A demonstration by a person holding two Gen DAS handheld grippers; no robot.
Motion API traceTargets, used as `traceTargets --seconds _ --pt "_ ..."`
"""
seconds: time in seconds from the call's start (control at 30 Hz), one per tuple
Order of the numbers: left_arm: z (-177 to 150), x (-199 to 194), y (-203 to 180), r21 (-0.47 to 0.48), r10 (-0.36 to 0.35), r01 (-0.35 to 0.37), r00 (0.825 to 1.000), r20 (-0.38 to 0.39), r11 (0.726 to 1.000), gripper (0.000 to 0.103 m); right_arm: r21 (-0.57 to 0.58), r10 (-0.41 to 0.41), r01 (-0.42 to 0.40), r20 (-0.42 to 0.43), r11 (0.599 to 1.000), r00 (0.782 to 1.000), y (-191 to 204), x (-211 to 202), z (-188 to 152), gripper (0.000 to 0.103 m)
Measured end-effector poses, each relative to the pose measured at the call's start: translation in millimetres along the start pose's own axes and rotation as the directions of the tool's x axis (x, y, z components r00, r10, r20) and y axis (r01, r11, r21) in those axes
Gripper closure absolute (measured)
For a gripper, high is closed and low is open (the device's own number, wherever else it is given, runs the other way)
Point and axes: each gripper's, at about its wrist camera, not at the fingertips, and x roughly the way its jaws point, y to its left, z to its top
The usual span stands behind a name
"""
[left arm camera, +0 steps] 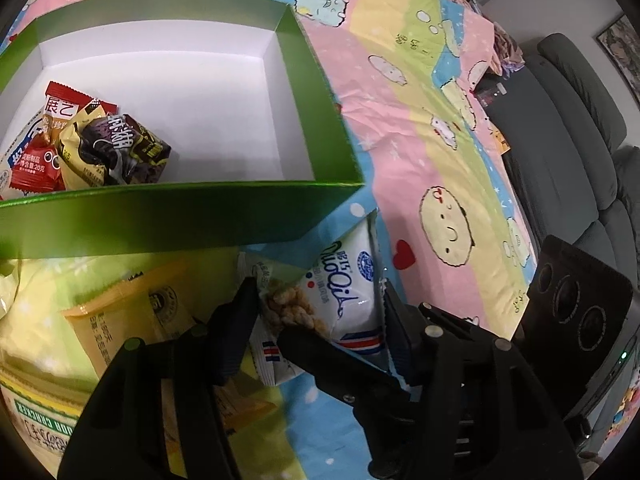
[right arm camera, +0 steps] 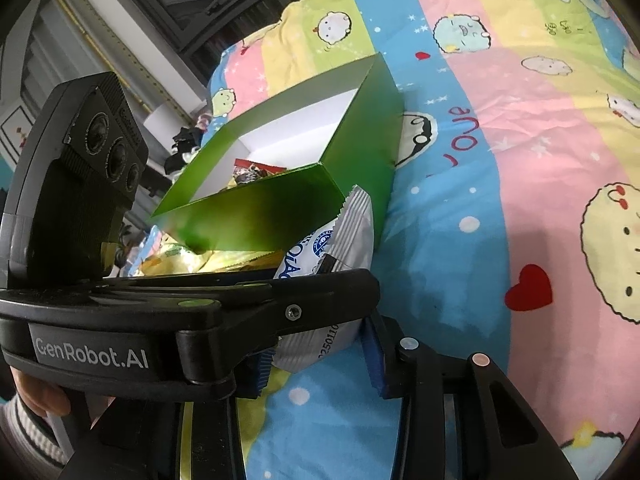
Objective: Organize snacks
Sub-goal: 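Close the right gripper on the white-and-blue peanut bag, then carry the peanut bag over the green box and open the right gripper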
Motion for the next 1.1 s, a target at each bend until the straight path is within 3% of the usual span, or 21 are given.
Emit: traceTargets --seconds 0.4,1.1 --pt "-20 -39 -28 0.074 0.008 -0.015 0.995 0.095 0.997 0.045 -0.038 0.017 -0.013 0.095 0.999 0.995 24 -38 -10 0.063" --pt "-48 -107 -1 -0.003 -0.021 0.022 0.975 0.222 1.000 0.045 -0.206 0.024 -0.006 0.081 0.979 0.996 99 -46 -10 0.063"
